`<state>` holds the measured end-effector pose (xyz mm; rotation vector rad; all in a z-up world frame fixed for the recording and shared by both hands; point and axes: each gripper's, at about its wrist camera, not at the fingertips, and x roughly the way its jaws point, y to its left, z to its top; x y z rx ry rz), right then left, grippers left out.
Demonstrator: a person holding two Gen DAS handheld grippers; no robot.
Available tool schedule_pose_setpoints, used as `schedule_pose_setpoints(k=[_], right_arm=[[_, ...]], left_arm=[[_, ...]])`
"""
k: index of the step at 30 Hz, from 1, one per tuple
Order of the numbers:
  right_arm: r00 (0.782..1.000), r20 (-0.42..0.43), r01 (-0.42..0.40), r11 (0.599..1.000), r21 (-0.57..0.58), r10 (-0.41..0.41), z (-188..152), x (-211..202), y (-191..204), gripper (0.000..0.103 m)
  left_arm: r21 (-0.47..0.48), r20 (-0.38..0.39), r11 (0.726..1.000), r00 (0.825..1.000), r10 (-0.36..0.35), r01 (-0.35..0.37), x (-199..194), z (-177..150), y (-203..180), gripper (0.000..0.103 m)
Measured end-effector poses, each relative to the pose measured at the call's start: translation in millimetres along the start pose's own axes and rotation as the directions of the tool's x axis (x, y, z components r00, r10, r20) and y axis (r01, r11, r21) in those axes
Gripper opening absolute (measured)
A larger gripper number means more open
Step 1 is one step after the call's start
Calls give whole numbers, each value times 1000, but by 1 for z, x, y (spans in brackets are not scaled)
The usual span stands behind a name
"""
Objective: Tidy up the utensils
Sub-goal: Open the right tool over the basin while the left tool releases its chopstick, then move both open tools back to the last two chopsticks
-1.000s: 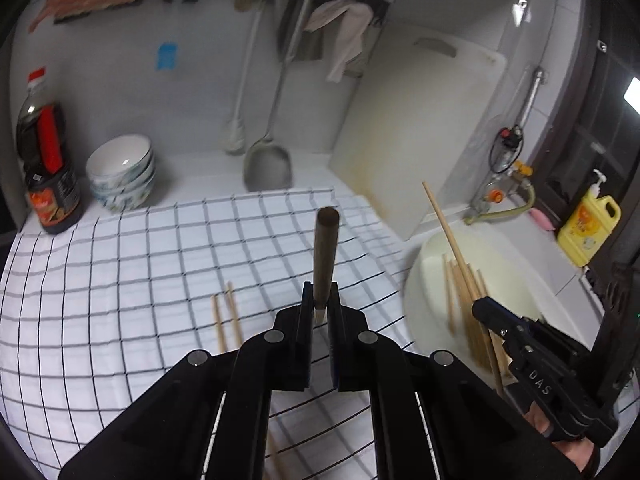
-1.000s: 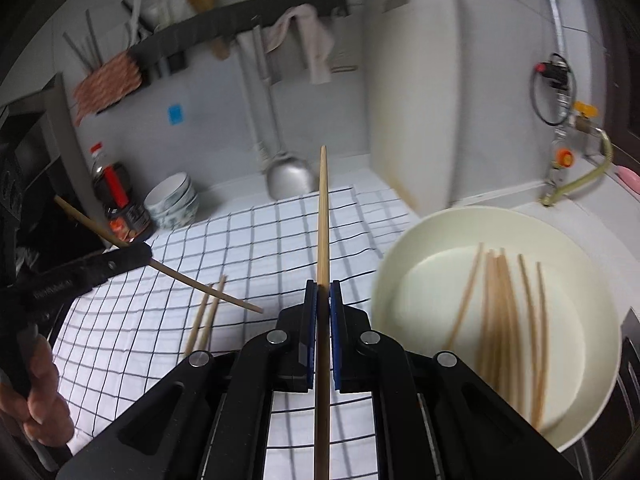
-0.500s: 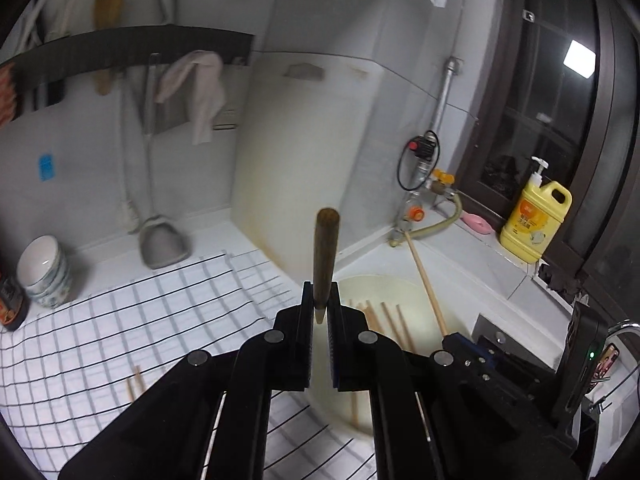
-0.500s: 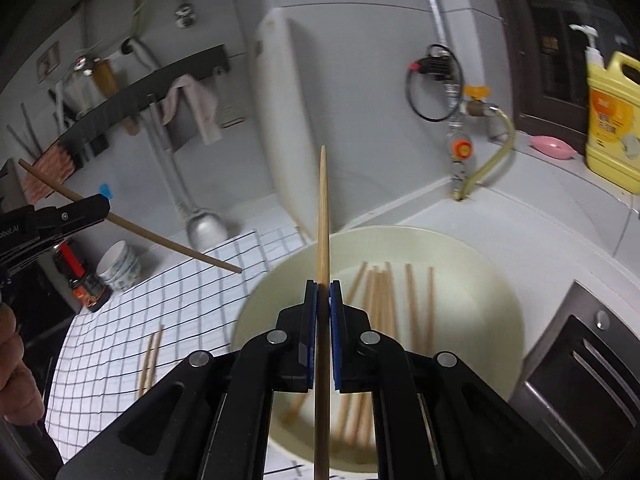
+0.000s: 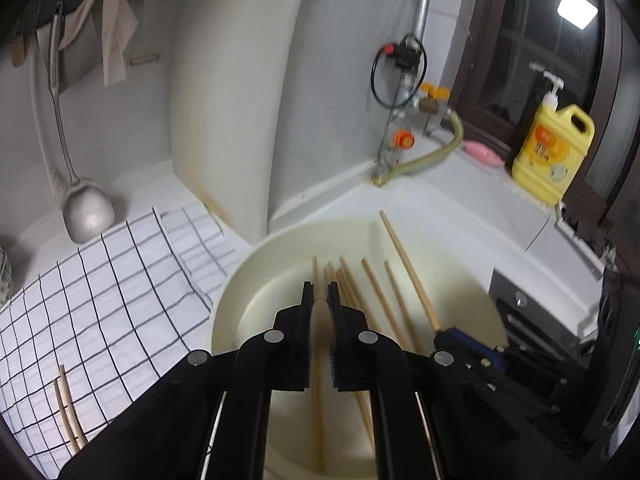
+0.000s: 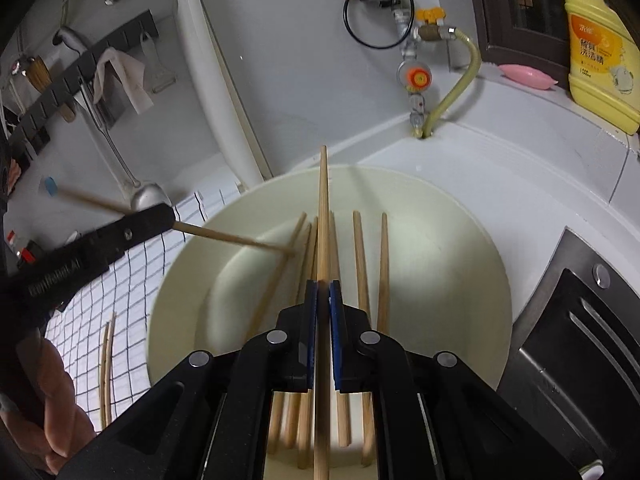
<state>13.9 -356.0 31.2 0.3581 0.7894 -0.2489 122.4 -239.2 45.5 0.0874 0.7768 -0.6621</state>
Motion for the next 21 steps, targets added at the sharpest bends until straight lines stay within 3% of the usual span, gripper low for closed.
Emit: schedule_pose_setpoints(k=[8, 9, 11, 12, 13, 15, 21], right_arm=[[996, -93, 8, 1000, -17, -10, -6, 19, 4, 8], [996, -89, 6, 1000, -14, -8, -6, 18, 3, 20], [997, -74, 5, 1000, -5, -5, -4, 12, 2, 32], [998, -60, 11, 1000, -3, -11, -3, 9, 1, 32], [999, -45, 19, 1000, 0, -19, -2, 6, 0, 32], [1000, -21, 15, 1000, 12, -15, 0, 0, -2, 32], [1000, 8, 6, 1000, -5, -6, 2, -10, 7, 32]], left_arm=[[6, -172, 1000, 985, 29, -28, 32, -24, 5, 10], [5, -178, 999, 983, 37, -37, 32, -24, 5, 15], [-6, -152, 999, 987, 50, -52, 24, -23, 7, 49], [-11, -123, 998, 990, 63, -64, 17, -22, 10, 62], [-18, -85, 996, 993, 80, -82, 9, -21, 12, 82], [-28, -22, 993, 993, 114, -114, -8, -18, 18, 84], [-96, 12, 982, 987, 163, -161, -37, -18, 47, 91]])
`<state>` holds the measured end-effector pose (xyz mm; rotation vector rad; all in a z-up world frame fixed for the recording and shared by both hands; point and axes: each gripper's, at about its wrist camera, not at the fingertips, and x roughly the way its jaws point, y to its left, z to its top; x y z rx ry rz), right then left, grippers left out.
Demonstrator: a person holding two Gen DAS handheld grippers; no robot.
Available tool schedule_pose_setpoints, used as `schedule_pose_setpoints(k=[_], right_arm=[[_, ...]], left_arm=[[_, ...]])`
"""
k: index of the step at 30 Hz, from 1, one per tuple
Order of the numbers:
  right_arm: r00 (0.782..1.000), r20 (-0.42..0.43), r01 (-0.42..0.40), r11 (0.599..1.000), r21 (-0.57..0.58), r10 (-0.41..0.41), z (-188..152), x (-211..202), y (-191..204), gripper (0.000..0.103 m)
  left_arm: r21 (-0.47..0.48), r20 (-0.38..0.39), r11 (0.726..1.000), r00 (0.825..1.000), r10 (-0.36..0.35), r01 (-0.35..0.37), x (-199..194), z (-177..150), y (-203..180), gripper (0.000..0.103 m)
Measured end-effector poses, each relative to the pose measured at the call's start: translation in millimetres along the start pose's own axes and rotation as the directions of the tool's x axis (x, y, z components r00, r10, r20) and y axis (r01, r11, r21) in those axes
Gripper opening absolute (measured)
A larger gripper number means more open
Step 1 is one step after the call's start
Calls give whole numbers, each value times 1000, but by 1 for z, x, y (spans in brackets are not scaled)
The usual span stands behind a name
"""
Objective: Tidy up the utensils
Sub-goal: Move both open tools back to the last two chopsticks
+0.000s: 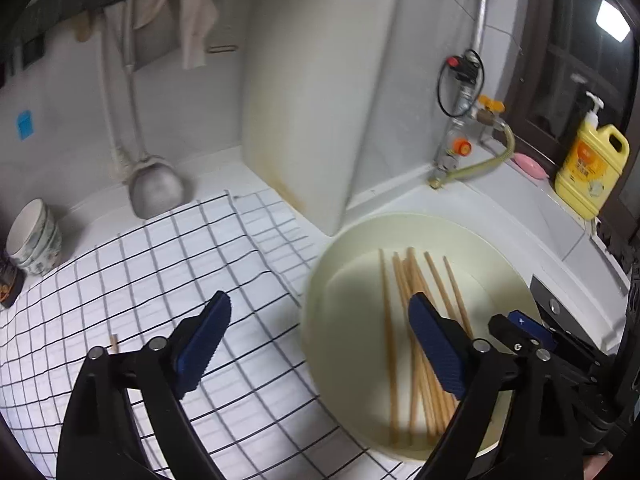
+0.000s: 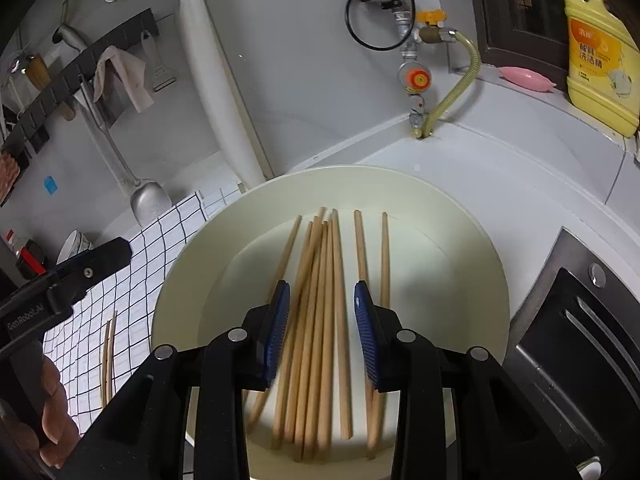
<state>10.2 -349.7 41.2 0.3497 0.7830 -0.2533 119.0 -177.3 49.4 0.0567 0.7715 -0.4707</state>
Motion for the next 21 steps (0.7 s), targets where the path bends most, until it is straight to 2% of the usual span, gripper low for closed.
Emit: schedule_pose_setpoints(k=[9, 14, 21], right_arm=[[999, 4, -52, 996, -67, 52, -6, -4, 34, 35], [994, -7, -112, 978, -175, 113, -20, -3, 80, 37], [983, -33, -181, 943, -278, 179, -45, -4, 134, 39]], left_arm=[[-40, -6, 996, 997, 81, -81, -29, -28, 53, 92], [-76, -11, 988, 991, 136, -136, -46, -53, 91, 92], [-108, -8, 966, 972, 234, -234, -73, -88, 136, 93]])
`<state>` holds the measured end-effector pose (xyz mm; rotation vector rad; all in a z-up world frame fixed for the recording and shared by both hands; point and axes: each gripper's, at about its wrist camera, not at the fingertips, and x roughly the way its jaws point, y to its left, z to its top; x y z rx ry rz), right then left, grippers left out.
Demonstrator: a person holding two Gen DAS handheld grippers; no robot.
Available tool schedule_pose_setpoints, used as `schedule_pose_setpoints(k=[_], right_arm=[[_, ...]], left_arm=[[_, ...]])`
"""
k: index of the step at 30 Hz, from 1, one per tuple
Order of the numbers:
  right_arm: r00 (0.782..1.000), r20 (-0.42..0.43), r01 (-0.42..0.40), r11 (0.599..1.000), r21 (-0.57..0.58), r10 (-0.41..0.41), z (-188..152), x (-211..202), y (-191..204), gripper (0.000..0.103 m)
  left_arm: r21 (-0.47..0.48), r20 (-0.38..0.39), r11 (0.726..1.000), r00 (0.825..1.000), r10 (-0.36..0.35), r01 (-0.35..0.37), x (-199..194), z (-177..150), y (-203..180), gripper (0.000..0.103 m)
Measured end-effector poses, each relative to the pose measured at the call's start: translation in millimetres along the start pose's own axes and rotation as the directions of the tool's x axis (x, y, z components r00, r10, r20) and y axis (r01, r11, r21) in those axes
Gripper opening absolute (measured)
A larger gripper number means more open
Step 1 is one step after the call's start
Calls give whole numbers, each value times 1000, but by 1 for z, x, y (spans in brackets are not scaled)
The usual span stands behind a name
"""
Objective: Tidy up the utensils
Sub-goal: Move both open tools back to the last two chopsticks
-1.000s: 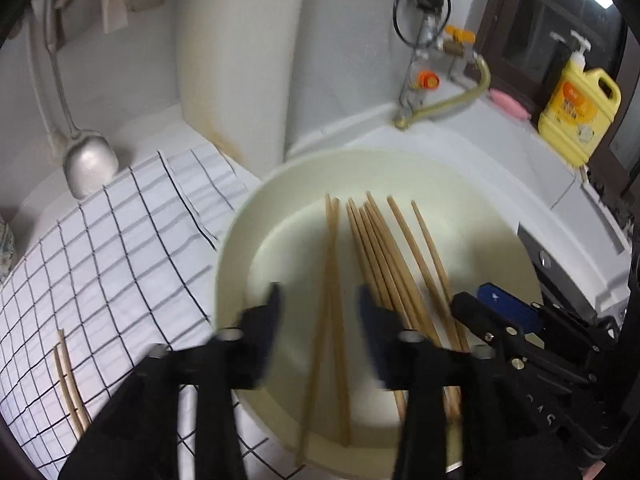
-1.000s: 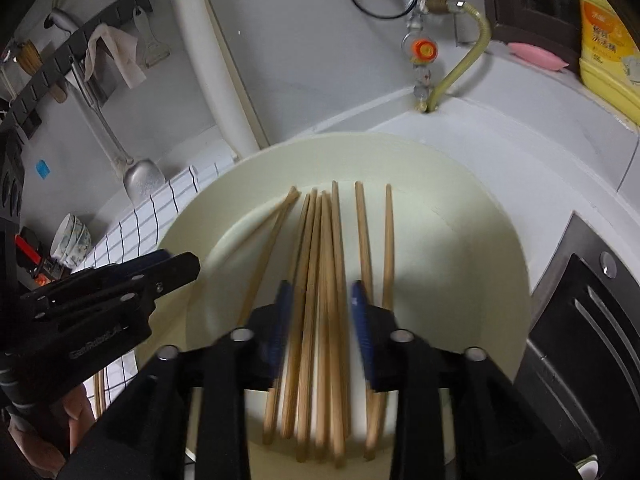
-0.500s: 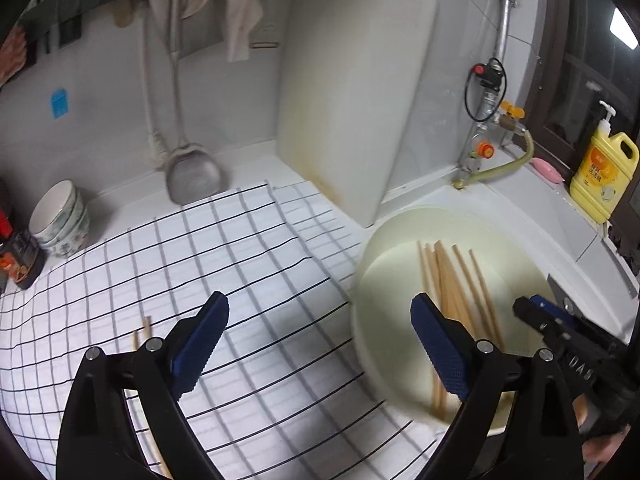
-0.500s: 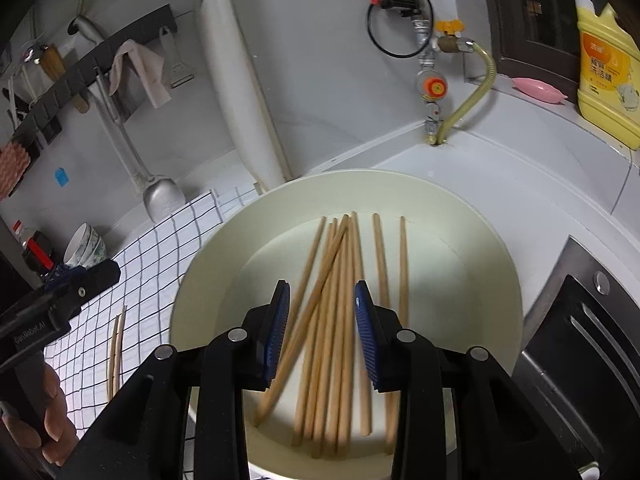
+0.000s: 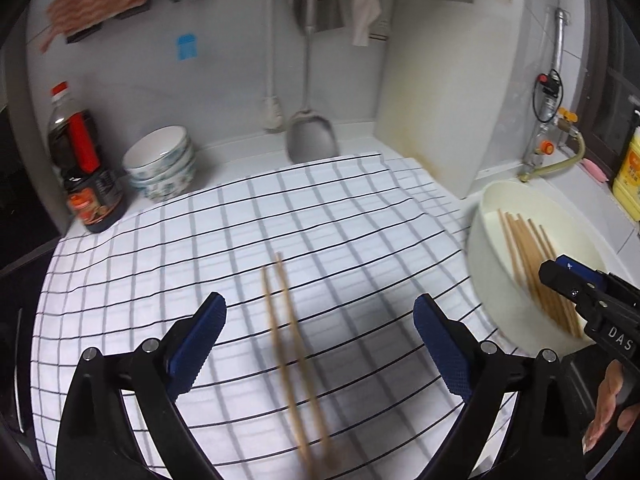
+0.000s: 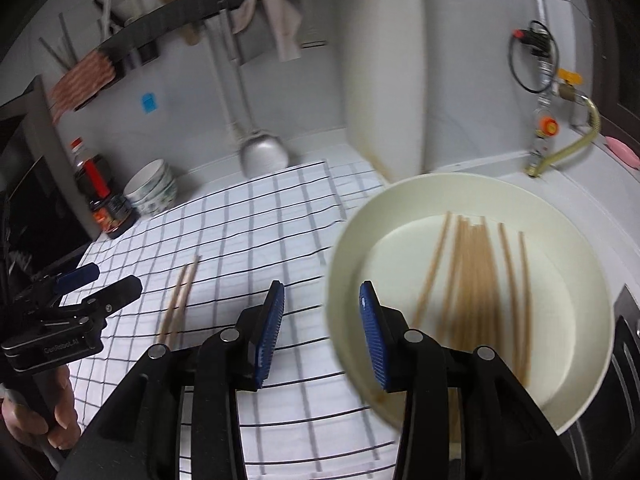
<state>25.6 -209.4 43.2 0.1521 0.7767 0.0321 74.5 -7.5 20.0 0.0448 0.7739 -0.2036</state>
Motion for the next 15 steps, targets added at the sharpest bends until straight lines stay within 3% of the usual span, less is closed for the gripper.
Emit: schedule_pose_setpoints(k=[15], right_arm=[[990, -102, -115, 980, -165, 99, -37, 46, 107, 40]], left_arm=[[-140, -46, 985, 995, 93, -98, -4, -52, 80, 93]])
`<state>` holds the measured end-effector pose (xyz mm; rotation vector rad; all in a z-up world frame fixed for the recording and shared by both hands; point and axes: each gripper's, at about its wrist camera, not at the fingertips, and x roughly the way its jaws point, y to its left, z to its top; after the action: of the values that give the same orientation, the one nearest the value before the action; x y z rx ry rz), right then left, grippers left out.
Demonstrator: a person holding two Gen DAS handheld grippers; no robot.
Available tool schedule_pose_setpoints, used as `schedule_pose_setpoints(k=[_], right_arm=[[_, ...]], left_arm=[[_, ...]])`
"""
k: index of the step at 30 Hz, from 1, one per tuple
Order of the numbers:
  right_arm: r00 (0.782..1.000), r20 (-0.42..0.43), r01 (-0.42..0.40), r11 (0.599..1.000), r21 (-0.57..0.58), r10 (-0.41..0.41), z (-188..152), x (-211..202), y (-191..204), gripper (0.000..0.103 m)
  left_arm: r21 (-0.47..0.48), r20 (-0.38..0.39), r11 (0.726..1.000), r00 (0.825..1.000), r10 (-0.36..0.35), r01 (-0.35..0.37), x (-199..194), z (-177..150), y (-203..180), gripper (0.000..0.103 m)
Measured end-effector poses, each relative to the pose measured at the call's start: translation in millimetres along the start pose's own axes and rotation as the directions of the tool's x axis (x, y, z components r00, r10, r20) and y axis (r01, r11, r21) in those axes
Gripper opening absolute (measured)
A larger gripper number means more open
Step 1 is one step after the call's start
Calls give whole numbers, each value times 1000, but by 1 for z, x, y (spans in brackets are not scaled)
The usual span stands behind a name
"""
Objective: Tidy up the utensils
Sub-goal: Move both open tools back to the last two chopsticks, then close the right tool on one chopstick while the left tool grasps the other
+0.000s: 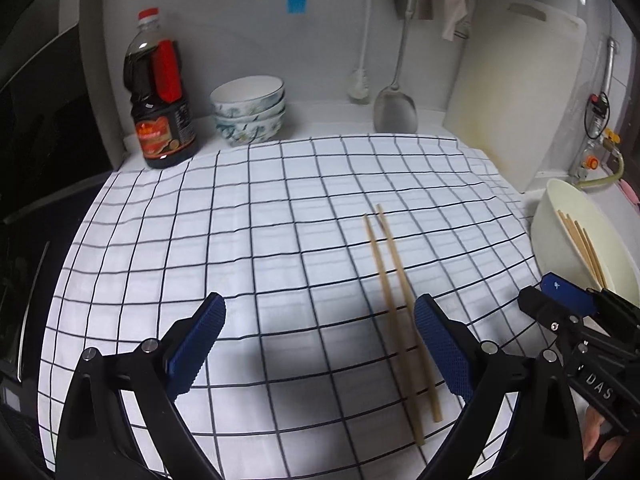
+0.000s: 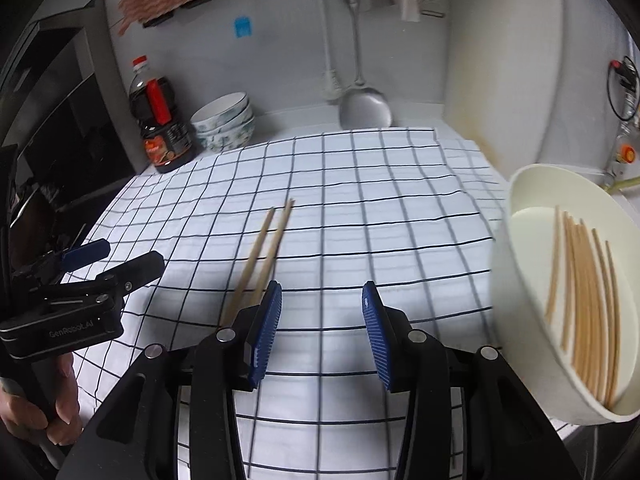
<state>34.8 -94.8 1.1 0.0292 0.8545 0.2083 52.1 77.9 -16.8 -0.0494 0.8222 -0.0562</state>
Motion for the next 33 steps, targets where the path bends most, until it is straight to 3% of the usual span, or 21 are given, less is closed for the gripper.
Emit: schedule_pose_setpoints(k=[17, 31, 33], right_arm=[[995, -97, 11, 999, -44, -15, -8, 60, 38, 40], [989, -124, 65, 987, -146, -84, -8, 88, 54, 40], [989, -130, 49, 987, -153, -70, -8, 88, 54, 21]], left_arm=[[-59, -45, 997, 998, 38, -40, 24, -18, 33, 93], [-76, -70, 996, 996, 49, -54, 38, -19, 38, 93], [-75, -72, 996, 996, 51, -56, 40, -18, 37, 93]])
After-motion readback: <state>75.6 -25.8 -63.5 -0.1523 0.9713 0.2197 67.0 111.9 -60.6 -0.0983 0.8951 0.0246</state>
